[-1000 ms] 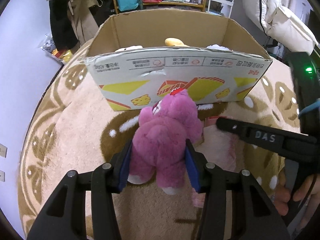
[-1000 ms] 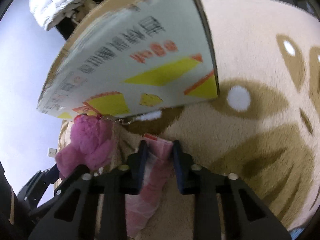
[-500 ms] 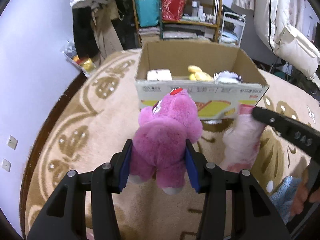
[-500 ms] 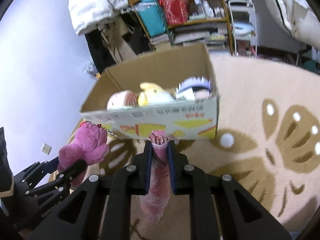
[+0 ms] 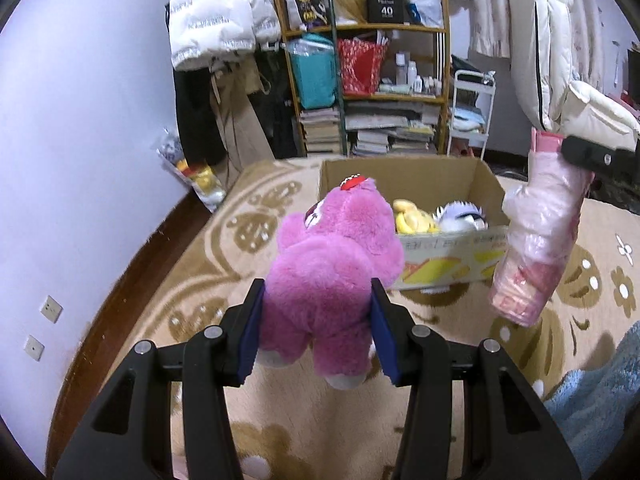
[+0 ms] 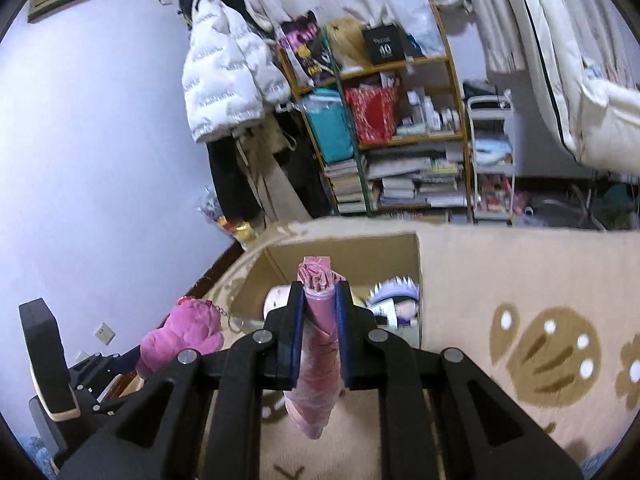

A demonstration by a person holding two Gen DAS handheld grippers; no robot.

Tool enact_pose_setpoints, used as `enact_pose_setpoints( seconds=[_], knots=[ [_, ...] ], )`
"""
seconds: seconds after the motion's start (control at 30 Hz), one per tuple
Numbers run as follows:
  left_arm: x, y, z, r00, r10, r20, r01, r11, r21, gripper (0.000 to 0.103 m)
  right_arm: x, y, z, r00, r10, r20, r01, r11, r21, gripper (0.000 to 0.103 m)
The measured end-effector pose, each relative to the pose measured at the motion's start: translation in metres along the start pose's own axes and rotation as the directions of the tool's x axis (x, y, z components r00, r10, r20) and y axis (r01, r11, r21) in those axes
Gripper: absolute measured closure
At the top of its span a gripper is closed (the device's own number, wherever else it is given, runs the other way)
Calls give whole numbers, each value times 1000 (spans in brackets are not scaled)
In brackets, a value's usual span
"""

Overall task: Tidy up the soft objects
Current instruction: 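Lift the teddy bear with the left tool while the right tool carries the wrapped roll over the box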

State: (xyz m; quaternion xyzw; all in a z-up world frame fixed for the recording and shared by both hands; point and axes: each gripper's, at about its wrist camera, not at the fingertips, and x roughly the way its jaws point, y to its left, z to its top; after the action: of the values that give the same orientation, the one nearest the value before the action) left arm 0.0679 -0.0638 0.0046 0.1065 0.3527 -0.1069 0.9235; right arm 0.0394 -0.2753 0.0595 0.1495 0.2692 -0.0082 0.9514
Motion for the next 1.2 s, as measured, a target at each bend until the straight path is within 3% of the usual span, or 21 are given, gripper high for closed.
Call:
enact_pose_setpoints(
  seconds=[0.33,0.6,0.93,1.2],
  knots=[
    [-11,-5,45,994,32,101,-36,999,35,55,-6,1,46,994,-13,108,21,997,-73,87],
    [19,-11,88,990,44,134,-47,999,19,55,14,-4,73,991,-10,135,30,989,-143,87],
    [79,-22,96,997,28,66,-27,1000,-6,55,64,-24,67,998,-23,55,32,983,-179,87],
    [121,-28,91,1000,2,-18,-3,1000,-30,54,94,-24,50,993,-116,5,112,943,-313,87]
  ],
)
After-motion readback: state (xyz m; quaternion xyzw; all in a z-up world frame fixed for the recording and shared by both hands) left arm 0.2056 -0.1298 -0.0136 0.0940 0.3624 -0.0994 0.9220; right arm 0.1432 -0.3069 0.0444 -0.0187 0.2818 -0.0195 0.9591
